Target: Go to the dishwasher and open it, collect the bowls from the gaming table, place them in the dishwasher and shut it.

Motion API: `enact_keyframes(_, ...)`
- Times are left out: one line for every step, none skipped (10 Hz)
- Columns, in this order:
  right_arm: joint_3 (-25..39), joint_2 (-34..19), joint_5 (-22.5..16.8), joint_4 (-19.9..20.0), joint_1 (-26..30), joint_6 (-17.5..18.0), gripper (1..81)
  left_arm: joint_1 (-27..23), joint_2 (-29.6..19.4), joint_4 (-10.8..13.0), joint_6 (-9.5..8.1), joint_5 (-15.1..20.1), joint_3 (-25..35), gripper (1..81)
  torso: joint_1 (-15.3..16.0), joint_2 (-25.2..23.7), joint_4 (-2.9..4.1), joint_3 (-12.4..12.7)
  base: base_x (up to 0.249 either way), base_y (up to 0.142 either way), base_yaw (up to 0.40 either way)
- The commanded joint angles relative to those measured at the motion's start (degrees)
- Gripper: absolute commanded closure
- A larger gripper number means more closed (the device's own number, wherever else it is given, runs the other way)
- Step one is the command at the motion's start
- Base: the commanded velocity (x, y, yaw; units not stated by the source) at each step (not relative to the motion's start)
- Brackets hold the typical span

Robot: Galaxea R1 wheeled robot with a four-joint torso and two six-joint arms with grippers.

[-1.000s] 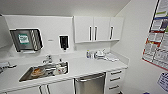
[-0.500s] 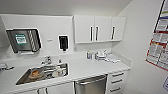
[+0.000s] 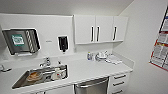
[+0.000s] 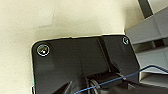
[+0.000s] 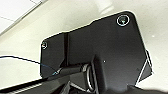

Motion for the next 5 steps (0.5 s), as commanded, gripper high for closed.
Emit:
enact_keyframes(-0.1, -1.1, -2.8, 0.2, 3.4, 0.1, 1.0, -3.1, -0.9, 0.4, -0.06, 3.0, 0.3, 1.0, 0.0, 0.0, 0.00, 0.0, 0.117, 0.000, 0.000)
enact_keyframes(-0.1, -1.1, -2.7, 0.2, 3.2, 0.1, 1.0, -3.1, -0.9, 0.4, -0.06, 3.0, 0.3, 1.0, 0.0, 0.0, 0.00, 0.0, 0.117, 0.000, 0.000)
enact_keyframes(-0.1, -1.0, -2.7, 0.2, 3.2, 0.1, 1.0, -3.1, -0.8, 0.4, -0.06, 3.0, 0.3, 1.0, 0.0, 0.0, 0.00, 0.0, 0.117, 0.000, 0.000)
enact_keyframes(-0.1, -0.9, -2.8, 0.2, 3.1, 0.1, 1.0, -3.1, -0.8, 0.4, -0.06, 3.0, 0.3, 1.0, 0.0, 0.0, 0.00, 0.0, 0.117, 0.000, 0.000)
enact_keyframes(-0.3, -0.6, -2.8, 0.1, 3.1, 0.2, 1.0, -3.1, -0.8, 0.3, -0.06, 3.0, 0.3, 1.0, 0.0, 0.0, 0.00, 0.0, 0.117, 0.000, 0.000)
